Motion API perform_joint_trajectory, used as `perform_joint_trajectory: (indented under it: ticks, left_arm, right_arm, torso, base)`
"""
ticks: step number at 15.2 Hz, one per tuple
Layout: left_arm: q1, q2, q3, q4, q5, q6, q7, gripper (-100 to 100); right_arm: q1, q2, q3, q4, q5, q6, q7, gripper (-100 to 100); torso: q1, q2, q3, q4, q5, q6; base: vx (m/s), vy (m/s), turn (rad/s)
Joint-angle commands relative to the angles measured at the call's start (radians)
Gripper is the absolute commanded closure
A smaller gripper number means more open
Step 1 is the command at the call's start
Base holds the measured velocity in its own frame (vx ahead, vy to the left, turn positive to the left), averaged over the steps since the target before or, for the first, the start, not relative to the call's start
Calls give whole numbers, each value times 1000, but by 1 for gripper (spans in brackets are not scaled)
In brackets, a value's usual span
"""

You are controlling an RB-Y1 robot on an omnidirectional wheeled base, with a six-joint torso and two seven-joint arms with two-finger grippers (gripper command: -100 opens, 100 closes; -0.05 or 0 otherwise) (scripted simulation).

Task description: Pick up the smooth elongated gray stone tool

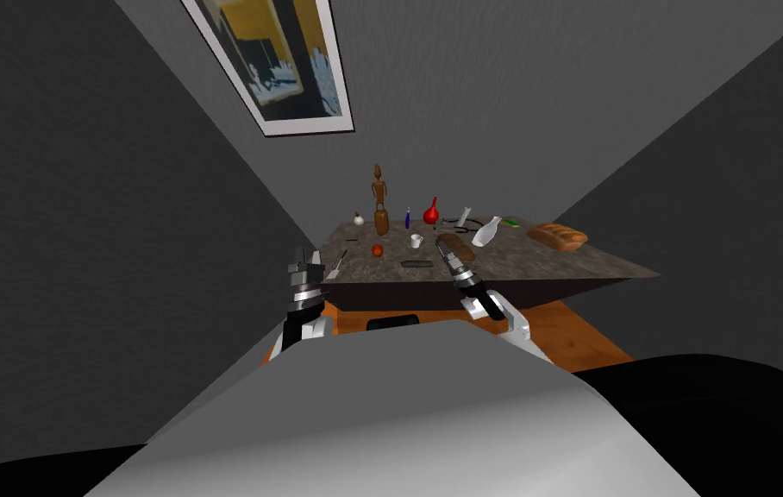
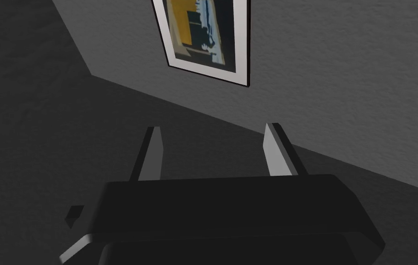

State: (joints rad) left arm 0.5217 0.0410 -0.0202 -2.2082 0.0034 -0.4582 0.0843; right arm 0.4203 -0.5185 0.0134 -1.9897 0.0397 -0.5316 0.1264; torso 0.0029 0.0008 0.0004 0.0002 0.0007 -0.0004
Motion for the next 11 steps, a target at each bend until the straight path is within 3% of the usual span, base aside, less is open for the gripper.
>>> perform_joint_trajectory:
  ticks: [1, 2, 4, 5, 7, 8, 10, 11]
  left_arm:
    - [0, 0, 0, 0, 0, 0, 0, 0]
    - [0, 0, 0, 0, 0, 0, 0, 0]
    - [0, 0, 0, 0, 0, 0, 0, 0]
    - [0, 0, 0, 0, 0, 0, 0, 0]
    - [0, 0, 0, 0, 0, 0, 0, 0]
    - [0, 0, 0, 0, 0, 0, 0, 0]
    - [0, 0, 0, 0, 0, 0, 0, 0]
    - [0, 0, 0, 0, 0, 0, 0, 0]
  right_arm:
    - [0, -34, 3, 11, 7, -3, 2, -100]
    - [-3, -66, 11, 41, 27, -4, 5, -100]
    - [-3, -93, 11, 41, 27, -4, 5, -100]
    - [-5, -126, 20, 72, 48, -5, 8, -100]
    - [-5, -153, 20, 72, 48, -5, 8, -100]
    - [-7, -187, 30, 104, 69, -7, 11, -100]
    - [-7, -215, 30, 104, 69, -7, 11, -100]
    - [-9, -249, 41, 137, 92, -8, 14, -100]
  torso:
    - [0, 0, 0, 0, 0, 0]
    - [0, 0, 0, 0, 0, 0]
    - [0, 0, 0, 0, 0, 0]
    - [0, 0, 0, 0, 0, 0]
    - [0, -1, 0, 0, 0, 0]
    - [0, -1, 0, 0, 0, 0]
    - [1, 0, 0, 0, 0, 0]
    - [0, 0, 0, 0, 0, 0]
  base:
    - [-5, 34, 56]
    - [-2, 50, 142]
    - [-1, 43, 107]
    - [1, 43, 143]
    - [-1, 45, 109]
    - [-6, 52, 137]
    - [-6, 50, 110]
    - [1, 52, 141]
